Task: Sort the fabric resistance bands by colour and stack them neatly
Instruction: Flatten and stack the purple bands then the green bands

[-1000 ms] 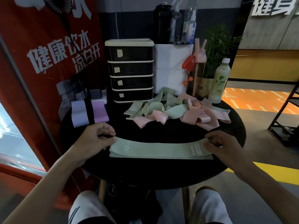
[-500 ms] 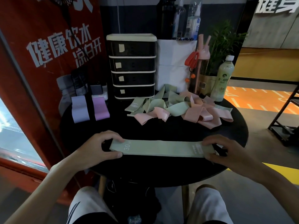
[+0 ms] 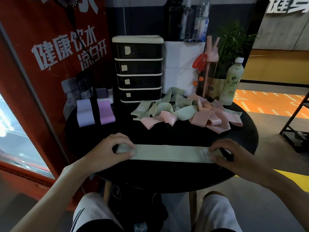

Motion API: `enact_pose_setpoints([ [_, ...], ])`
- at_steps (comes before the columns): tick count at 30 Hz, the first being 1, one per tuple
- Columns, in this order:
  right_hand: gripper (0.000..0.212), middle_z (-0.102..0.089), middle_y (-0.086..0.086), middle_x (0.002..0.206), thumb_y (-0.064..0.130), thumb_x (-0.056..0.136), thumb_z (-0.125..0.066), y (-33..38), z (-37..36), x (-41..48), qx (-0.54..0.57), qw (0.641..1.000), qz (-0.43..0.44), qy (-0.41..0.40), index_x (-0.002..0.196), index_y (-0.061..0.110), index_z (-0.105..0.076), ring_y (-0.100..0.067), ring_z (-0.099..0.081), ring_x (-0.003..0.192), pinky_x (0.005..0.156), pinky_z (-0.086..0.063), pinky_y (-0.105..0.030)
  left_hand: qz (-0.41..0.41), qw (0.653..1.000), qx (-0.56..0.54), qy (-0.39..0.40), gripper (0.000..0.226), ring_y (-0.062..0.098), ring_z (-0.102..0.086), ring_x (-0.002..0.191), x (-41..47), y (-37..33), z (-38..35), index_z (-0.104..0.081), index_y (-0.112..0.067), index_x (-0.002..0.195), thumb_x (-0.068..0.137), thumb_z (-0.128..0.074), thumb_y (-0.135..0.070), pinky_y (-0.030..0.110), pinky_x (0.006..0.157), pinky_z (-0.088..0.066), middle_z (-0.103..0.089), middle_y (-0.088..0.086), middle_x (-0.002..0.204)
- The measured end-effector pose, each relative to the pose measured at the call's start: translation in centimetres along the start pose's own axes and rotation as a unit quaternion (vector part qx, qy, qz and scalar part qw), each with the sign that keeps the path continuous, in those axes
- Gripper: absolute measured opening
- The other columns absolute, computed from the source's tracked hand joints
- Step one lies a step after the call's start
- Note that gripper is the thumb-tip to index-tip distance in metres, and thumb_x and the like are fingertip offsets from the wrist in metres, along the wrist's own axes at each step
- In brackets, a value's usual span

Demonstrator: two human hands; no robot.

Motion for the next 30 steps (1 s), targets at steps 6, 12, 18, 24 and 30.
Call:
enact_pose_setpoints([
  [6, 0.031, -0.043, 0.031, 0.114, 0.068, 0.068, -0.054, 1.7, 0.1, 1.6, -0.028, 0.999, 0.005, 0.038, 0.094, 0.05, -0.055, -0.008, -0.04, 0.119, 0.102, -0.038, -0.044, -0.003, 1.0, 0.026, 0.0, 0.034, 0.009, -0.055, 0.11, 0.0, 0.7, -0.3, -0.069, -0.045, 0.097, 0.073, -0.066, -0.068, 0.046, 0.103, -0.041, -0.059, -0.018, 0.113],
  [12, 0.027, -0.062, 0.023, 0.099, 0.06, 0.077, -0.054, 9.3, -2.8, 6.7, 0.017, 0.994, 0.105, 0.013, 0.091, 0.039, -0.064, 0.001, -0.056, 0.1, 0.093, -0.047, -0.047, -0.001, 0.999, 0.036, 0.001, 0.034, 0.007, -0.053, 0.112, 0.0, 0.9, -0.4, -0.067, -0.046, 0.1, 0.075, -0.064, -0.069, 0.049, 0.105, -0.038, -0.056, -0.022, 0.115],
  [18, 0.033, -0.061, 0.01, 0.109, 0.05, 0.093, -0.048, 11.5, -6.5, 11.7, -0.07, 0.992, 0.103, -0.032, 0.112, 0.027, -0.063, -0.014, -0.054, 0.106, 0.098, -0.042, -0.047, -0.012, 0.999, 0.052, 0.005, 0.033, 0.009, -0.054, 0.113, -0.2, 0.6, -0.5, -0.065, -0.049, 0.102, 0.078, -0.061, -0.071, 0.048, 0.103, -0.039, -0.057, -0.02, 0.116],
  [24, 0.052, -0.027, 0.015, 0.15, 0.057, 0.096, -0.031, 10.6, -8.5, 13.0, -0.125, 0.988, 0.084, -0.02, 0.143, 0.036, -0.03, -0.018, -0.022, 0.14, 0.106, -0.028, -0.046, 0.012, 0.999, -0.017, -0.046, 0.019, 0.006, -0.059, 0.102, 1.9, -0.4, 1.8, -0.068, -0.033, 0.113, 0.094, -0.066, -0.032, 0.009, 0.082, -0.04, -0.064, -0.005, 0.108],
  [30, 0.058, -0.031, 0.014, 0.15, 0.062, 0.092, -0.022, 10.0, -9.5, 13.3, -0.192, 0.979, 0.074, 0.006, 0.142, 0.035, -0.032, -0.02, -0.027, 0.137, 0.103, -0.029, -0.045, 0.05, 0.989, 0.113, -0.085, 0.007, 0.003, -0.059, 0.082, 10.5, 1.3, 4.1, -0.069, -0.024, 0.094, 0.095, -0.062, -0.022, 0.021, 0.073, -0.045, -0.062, -0.01, 0.089],
])
Point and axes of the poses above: each hand's wrist, its own x-axis towards the middle knuckle, its own z-axis out of the back of the hand, y = z × x, the point moved 7 cm from there along x, towards the middle knuckle
